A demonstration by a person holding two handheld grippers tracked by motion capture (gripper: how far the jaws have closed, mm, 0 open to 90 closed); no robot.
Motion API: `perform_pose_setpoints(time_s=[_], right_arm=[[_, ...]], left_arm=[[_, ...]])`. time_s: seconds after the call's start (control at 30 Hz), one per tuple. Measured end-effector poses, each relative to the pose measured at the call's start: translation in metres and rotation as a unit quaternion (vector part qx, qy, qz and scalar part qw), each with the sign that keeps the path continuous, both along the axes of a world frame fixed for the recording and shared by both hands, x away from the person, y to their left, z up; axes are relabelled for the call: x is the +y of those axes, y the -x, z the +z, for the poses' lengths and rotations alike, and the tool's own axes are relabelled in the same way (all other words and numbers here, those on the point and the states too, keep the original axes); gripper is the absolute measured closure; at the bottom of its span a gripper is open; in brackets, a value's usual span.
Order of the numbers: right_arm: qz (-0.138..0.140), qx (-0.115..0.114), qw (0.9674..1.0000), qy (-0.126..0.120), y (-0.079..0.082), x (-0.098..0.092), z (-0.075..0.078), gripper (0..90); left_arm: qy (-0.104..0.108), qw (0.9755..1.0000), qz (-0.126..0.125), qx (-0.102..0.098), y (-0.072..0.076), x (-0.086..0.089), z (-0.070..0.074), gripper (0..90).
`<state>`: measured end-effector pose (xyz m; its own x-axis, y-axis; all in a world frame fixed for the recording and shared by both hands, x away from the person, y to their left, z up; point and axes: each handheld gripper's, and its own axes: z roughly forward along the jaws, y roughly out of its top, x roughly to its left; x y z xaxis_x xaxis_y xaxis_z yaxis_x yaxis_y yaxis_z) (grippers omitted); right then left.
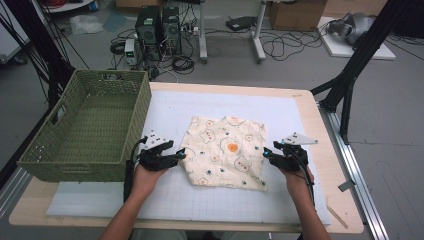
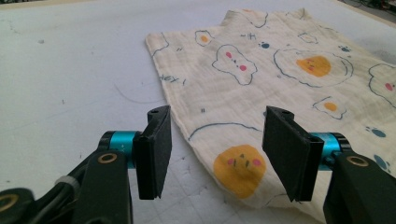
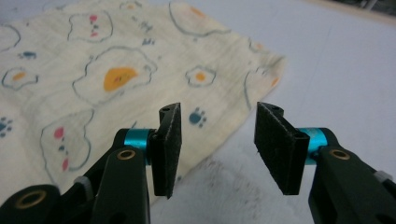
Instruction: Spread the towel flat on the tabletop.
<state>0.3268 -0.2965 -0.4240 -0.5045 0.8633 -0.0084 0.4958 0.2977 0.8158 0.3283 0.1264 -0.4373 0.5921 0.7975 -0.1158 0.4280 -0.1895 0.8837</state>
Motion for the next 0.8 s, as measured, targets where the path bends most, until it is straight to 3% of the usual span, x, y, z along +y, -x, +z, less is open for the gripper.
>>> perform_pose_setpoints(time_s=[0.07,0.13,0.17,0.27,0.3,0.37,0.43,0.53,0.7,0.8], right_arm=[[0.010,0.033,0.9993,-0.014,0.002,0.004,-0.012,49.8],[0.028,0.058,0.9979,0.003,0.003,0.013,-0.024,49.9],[0.030,0.053,0.9980,0.015,0.004,0.017,-0.026,52.1],[0.061,0.057,0.9962,0.026,0.003,0.018,-0.022,86.5],[0.061,0.051,0.9958,0.045,0.003,0.019,-0.021,87.2],[0.025,0.024,0.9949,0.095,0.003,0.018,-0.020,87.5],[-0.020,0.017,0.9959,0.087,0.001,0.007,-0.019,87.5],[-0.062,0.004,0.9946,0.083,0.002,-0.006,-0.018,86.9],[-0.056,0.007,0.9954,0.078,0.003,-0.008,-0.022,77.9],[-0.043,0.001,0.9973,0.059,0.006,-0.009,-0.019,71.6]], left_arm=[[-0.004,1.0000,-0.002,0.001,0.000,-0.001,0.000,42.7],[-0.003,1.0000,0.000,0.001,0.000,-0.001,0.000,42.7],[0.000,1.0000,0.001,0.001,0.000,-0.001,0.000,42.7],[0.000,1.0000,0.002,0.001,0.001,-0.001,0.001,42.7],[-0.002,1.0000,0.002,0.003,0.001,-0.001,0.001,42.7],[-0.003,1.0000,0.002,0.004,0.002,-0.001,0.001,42.7],[-0.005,1.0000,-0.001,0.005,0.002,-0.001,0.000,42.7],[-0.004,0.9999,-0.003,0.009,0.001,-0.003,-0.002,42.8],[0.001,0.9995,-0.021,0.024,0.000,-0.005,-0.004,45.5],[0.031,0.9976,-0.045,0.042,-0.002,-0.012,-0.005,48.2]])
